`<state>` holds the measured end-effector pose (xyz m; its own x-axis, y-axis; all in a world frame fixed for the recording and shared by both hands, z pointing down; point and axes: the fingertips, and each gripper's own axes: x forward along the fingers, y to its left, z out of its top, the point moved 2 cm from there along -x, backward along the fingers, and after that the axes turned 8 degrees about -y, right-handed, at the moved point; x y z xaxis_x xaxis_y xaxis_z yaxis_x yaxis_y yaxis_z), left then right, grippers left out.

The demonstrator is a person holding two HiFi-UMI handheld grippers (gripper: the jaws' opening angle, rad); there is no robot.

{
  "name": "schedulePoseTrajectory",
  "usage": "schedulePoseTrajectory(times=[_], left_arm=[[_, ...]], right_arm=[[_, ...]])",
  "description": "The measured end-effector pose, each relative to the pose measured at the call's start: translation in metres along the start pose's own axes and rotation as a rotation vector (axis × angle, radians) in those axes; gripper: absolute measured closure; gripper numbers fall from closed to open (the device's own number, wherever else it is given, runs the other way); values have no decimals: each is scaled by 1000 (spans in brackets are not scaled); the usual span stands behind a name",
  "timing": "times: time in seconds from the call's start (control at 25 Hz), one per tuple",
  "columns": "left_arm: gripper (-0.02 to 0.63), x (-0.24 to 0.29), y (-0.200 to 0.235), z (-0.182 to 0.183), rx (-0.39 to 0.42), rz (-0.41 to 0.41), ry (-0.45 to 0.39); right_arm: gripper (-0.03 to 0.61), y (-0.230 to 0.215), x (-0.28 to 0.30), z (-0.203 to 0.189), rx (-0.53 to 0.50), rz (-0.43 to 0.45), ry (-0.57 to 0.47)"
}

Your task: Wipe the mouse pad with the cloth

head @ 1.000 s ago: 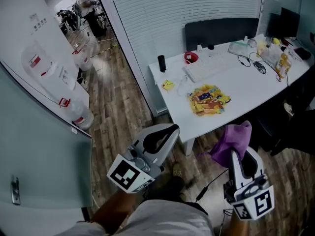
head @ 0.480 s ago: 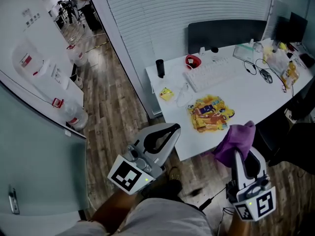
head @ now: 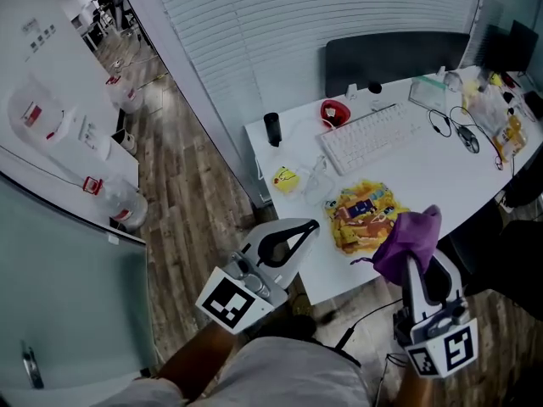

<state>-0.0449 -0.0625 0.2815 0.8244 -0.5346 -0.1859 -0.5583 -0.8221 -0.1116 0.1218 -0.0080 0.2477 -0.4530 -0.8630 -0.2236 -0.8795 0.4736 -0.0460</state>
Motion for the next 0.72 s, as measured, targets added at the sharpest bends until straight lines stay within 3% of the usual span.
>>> schedulePoseTrajectory(times=[0.48,0.72], left_arm=[[598,23,20,-65,-84,-85,151],[598,30,14,-108,-43,-179,272]], right_arm=[[514,-23,59,-42,-5,16,132],[514,-20,85,-76,-55,68,303]])
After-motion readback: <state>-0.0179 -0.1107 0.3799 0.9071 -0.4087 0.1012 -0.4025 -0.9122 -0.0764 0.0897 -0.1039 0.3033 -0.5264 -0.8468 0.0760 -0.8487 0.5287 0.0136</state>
